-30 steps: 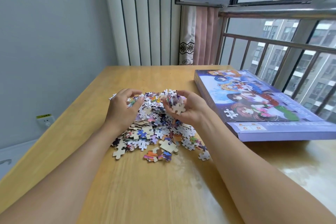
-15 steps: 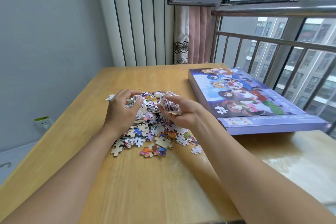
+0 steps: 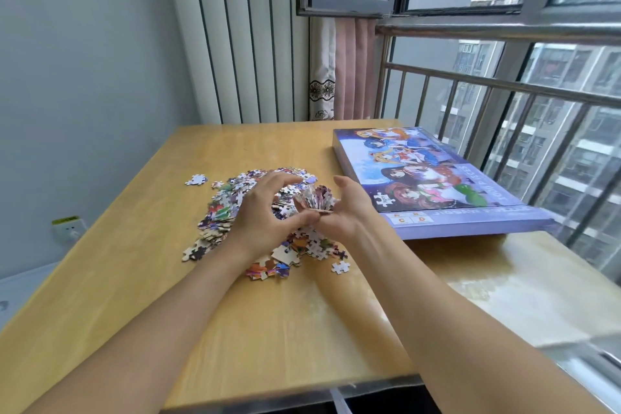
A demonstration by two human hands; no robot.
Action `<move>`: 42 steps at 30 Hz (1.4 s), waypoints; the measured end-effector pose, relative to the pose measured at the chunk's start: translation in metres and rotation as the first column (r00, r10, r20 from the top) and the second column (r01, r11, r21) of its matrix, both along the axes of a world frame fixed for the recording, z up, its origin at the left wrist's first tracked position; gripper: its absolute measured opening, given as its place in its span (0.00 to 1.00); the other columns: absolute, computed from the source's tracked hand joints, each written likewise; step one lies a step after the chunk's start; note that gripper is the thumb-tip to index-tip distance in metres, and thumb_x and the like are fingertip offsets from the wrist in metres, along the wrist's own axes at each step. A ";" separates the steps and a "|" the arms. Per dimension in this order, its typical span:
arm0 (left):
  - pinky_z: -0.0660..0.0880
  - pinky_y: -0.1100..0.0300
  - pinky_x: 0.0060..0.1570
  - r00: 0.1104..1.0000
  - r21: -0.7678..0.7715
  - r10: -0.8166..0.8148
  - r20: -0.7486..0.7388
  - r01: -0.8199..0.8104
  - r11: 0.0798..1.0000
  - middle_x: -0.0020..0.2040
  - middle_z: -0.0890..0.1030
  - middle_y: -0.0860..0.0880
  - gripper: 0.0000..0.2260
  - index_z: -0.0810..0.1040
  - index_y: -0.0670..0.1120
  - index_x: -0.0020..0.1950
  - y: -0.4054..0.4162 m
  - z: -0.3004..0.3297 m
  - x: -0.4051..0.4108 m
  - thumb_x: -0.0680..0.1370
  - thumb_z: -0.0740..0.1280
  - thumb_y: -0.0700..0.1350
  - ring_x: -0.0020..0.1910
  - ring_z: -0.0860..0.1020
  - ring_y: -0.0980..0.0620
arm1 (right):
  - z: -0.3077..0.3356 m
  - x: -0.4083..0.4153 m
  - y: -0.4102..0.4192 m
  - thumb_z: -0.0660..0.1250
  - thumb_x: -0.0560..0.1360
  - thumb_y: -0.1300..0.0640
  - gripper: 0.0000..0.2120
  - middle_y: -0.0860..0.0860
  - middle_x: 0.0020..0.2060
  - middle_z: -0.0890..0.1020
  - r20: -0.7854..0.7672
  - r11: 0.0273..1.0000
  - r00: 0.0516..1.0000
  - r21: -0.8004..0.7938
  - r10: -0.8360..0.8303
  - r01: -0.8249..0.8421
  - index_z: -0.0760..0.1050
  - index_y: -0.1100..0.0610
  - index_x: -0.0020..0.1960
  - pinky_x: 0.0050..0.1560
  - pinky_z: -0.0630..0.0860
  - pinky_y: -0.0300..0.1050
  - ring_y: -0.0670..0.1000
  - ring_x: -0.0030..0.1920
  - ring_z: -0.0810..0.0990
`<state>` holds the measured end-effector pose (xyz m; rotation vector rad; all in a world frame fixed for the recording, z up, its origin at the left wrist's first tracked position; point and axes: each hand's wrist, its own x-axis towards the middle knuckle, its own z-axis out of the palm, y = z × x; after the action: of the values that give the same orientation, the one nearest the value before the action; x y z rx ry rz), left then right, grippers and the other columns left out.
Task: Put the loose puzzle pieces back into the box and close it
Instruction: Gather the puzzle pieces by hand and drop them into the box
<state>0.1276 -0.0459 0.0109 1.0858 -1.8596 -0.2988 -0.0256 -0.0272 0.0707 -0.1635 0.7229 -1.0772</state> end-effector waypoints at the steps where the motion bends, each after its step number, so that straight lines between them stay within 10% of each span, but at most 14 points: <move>1: 0.70 0.70 0.59 1.000 -0.012 -0.007 -0.021 0.006 1.000 0.59 0.78 0.57 0.24 0.80 0.53 0.61 -0.001 0.000 0.000 0.68 0.78 0.58 0.60 0.74 0.65 | -0.003 0.000 -0.003 0.58 0.83 0.47 0.26 0.66 0.48 0.80 0.026 1.000 1.000 0.000 0.008 -0.008 0.69 0.74 0.59 0.45 0.77 0.53 0.63 0.48 0.80; 5: 0.74 0.62 0.58 0.996 -0.030 -0.007 -0.092 0.004 1.000 0.54 0.80 0.55 0.10 0.85 0.52 0.48 -0.002 -0.003 -0.004 0.71 0.77 0.54 0.57 0.77 0.63 | -0.016 0.002 -0.012 0.60 0.82 0.46 0.27 0.66 0.52 0.79 0.078 0.999 0.996 -0.021 0.030 -0.028 0.69 0.71 0.62 0.66 0.73 0.45 0.61 0.57 0.78; 9: 0.78 0.53 0.51 0.982 0.080 0.072 -0.176 -0.059 0.995 0.50 0.80 0.56 0.05 0.84 0.49 0.38 -0.007 -0.009 -0.007 0.73 0.77 0.45 0.50 0.79 0.58 | -0.022 0.009 -0.011 0.65 0.80 0.46 0.27 0.67 0.55 0.78 0.117 0.999 0.993 -0.049 0.027 -0.022 0.70 0.71 0.61 0.47 0.79 0.57 0.65 0.50 0.81; 17: 0.78 0.56 0.49 0.936 0.122 0.161 -0.311 -0.129 0.984 0.46 0.83 0.55 0.03 0.81 0.52 0.44 -0.012 -0.007 -0.003 0.76 0.72 0.49 0.51 0.80 0.57 | -0.032 0.014 -0.021 0.66 0.78 0.66 0.14 0.66 0.63 0.69 -0.008 0.997 1.000 -0.082 -0.012 0.012 0.69 0.65 0.62 0.65 0.76 0.56 0.62 0.56 0.79; 21: 0.76 0.61 0.48 0.926 0.126 0.166 -0.338 -0.130 0.984 0.47 0.82 0.56 0.04 0.81 0.52 0.45 -0.007 -0.001 -0.001 0.80 0.69 0.48 0.51 0.80 0.58 | -0.036 0.016 -0.025 0.63 0.80 0.72 0.12 0.63 0.68 0.71 -0.183 0.994 0.983 -0.106 -0.012 -0.007 0.72 0.69 0.62 0.54 0.82 0.53 0.60 0.62 0.77; 25: 0.78 0.59 0.49 0.956 0.057 0.129 -0.265 -0.118 0.991 0.47 0.82 0.57 0.04 0.81 0.49 0.47 -0.007 -0.003 0.003 0.79 0.69 0.47 0.52 0.80 0.56 | -0.026 0.005 -0.019 0.66 0.78 0.70 0.02 0.63 0.64 0.72 -0.278 0.993 0.961 -0.113 0.010 -0.043 0.77 0.69 0.50 0.44 0.84 0.52 0.60 0.59 0.77; 29: 0.75 0.68 0.48 0.970 0.013 0.093 -0.223 -0.093 0.996 0.47 0.82 0.55 0.02 0.81 0.48 0.47 -0.005 -0.002 0.000 0.79 0.70 0.44 0.50 0.80 0.58 | -0.011 -0.008 -0.016 0.66 0.78 0.71 0.03 0.63 0.55 0.72 -0.248 0.996 0.969 -0.085 -0.009 -0.012 0.75 0.68 0.45 0.59 0.79 0.53 0.60 0.50 0.78; 33: 0.76 0.69 0.48 0.973 -0.003 0.076 -0.217 -0.078 0.997 0.47 0.82 0.54 0.01 0.82 0.48 0.48 -0.002 -0.001 0.000 0.79 0.70 0.43 0.49 0.80 0.57 | -0.006 -0.011 -0.019 0.62 0.81 0.68 0.06 0.64 0.49 0.75 -0.126 1.000 0.992 0.000 -0.014 0.014 0.73 0.67 0.45 0.67 0.74 0.53 0.58 0.62 0.77; 38: 0.76 0.67 0.49 0.971 -0.003 0.068 -0.230 -0.071 0.997 0.48 0.83 0.55 0.01 0.82 0.49 0.49 -0.002 -0.002 0.003 0.79 0.70 0.44 0.50 0.81 0.57 | -0.012 -0.008 -0.021 0.63 0.81 0.65 0.05 0.65 0.46 0.78 -0.158 0.999 0.987 -0.001 0.032 -0.033 0.73 0.67 0.49 0.51 0.81 0.53 0.58 0.47 0.80; 42: 0.75 0.70 0.48 0.972 0.008 0.051 -0.231 -0.051 0.999 0.48 0.83 0.53 0.01 0.82 0.48 0.49 0.000 -0.002 0.003 0.79 0.70 0.43 0.50 0.81 0.57 | -0.009 -0.011 -0.018 0.66 0.80 0.66 0.06 0.63 0.46 0.75 -0.213 1.000 0.977 0.014 -0.012 0.016 0.75 0.66 0.45 0.59 0.80 0.50 0.58 0.59 0.80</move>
<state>0.1303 -0.0459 0.0085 1.0514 -1.6222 -0.3813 -0.0369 -0.0451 0.0618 -0.2637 0.9254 -1.0773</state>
